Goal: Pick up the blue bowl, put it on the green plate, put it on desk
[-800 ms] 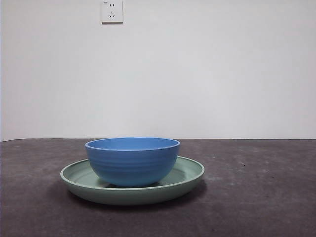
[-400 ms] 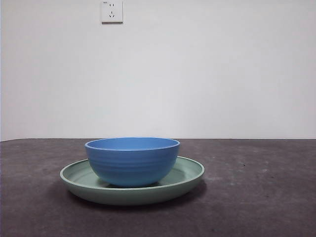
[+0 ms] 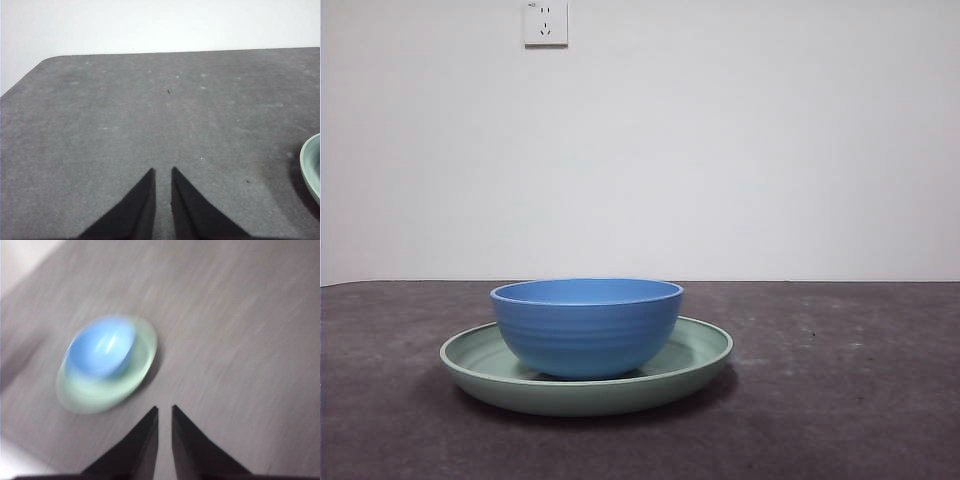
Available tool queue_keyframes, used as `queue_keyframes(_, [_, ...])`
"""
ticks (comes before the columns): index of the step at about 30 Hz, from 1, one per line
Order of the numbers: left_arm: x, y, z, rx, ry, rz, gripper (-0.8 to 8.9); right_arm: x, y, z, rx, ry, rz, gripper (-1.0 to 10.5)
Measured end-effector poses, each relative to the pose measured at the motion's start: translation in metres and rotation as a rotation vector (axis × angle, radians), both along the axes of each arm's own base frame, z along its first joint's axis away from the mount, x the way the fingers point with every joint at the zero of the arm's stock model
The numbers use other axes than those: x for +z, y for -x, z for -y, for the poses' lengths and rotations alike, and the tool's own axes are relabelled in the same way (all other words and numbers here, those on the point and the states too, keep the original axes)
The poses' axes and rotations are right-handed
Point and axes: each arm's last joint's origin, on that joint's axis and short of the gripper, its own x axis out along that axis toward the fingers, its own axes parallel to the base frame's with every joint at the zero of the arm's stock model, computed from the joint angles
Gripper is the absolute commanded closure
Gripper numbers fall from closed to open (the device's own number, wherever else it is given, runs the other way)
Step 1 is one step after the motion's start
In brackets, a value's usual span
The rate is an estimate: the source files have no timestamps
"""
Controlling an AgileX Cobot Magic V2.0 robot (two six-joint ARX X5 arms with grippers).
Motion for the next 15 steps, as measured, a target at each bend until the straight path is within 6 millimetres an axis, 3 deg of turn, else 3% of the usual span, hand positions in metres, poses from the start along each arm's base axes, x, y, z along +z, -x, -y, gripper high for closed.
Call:
queue_keyframes(8, [0.0, 0.0, 0.0, 0.0, 0.0, 0.0, 7.63, -0.066, -0.034, 0.01, -0.246, 0.126, 0.471, 9.1])
queue_keyframes(15, [0.0, 0.0, 0.0, 0.0, 0.0, 0.0, 7.63, -0.14, -0.063, 0.02, -0.377, 0.217, 0.434, 9.1])
